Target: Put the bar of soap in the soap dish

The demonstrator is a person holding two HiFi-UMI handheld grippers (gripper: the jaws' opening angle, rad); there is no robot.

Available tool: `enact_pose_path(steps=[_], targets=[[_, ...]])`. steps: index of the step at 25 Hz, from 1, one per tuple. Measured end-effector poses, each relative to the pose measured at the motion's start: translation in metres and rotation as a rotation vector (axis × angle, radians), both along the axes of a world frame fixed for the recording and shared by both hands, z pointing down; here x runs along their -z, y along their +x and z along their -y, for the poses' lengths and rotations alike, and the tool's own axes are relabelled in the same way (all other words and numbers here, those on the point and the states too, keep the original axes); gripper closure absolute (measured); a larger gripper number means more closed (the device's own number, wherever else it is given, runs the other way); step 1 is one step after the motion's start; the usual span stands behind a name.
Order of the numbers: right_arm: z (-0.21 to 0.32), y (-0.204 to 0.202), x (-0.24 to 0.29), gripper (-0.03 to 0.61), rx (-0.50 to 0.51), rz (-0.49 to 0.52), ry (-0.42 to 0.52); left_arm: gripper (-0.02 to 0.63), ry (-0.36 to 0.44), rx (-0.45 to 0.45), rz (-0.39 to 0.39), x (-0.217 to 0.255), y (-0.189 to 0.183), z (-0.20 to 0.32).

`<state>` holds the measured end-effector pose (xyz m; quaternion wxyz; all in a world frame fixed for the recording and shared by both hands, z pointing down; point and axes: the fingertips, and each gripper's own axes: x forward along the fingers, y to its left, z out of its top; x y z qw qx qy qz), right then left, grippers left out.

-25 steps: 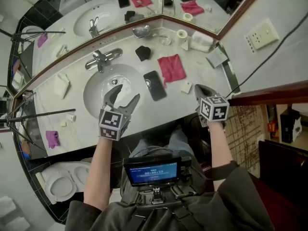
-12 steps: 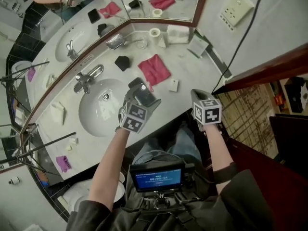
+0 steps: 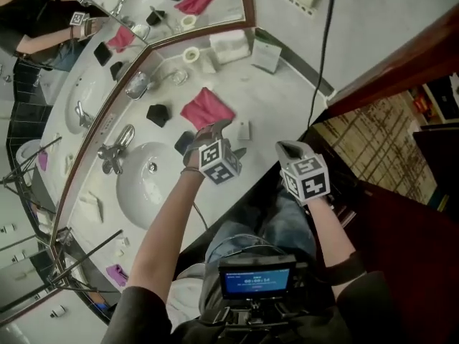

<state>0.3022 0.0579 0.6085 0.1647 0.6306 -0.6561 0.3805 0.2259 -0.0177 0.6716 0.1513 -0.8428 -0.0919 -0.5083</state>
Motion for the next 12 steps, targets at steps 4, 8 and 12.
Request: enact_pose_path(steps=[4,8,12], targets=[[-0.007,-0.008,-0.015,0.558,-0.006,0.030,-0.005,0.210,0.022,-0.101,0.073,-0.033,0.019,0.002],[-0.014,-0.011,-0.028,0.558,-0.009,0.044,-0.017,0.210,-0.010,-0.151,0.140,-0.058,0.024,0.002],[-0.023,-0.007,-0.035,0.558,-0.023,0.052,-0.026,0.212,-0.032,-0.190,0.193,-0.071,0.022,0.000]])
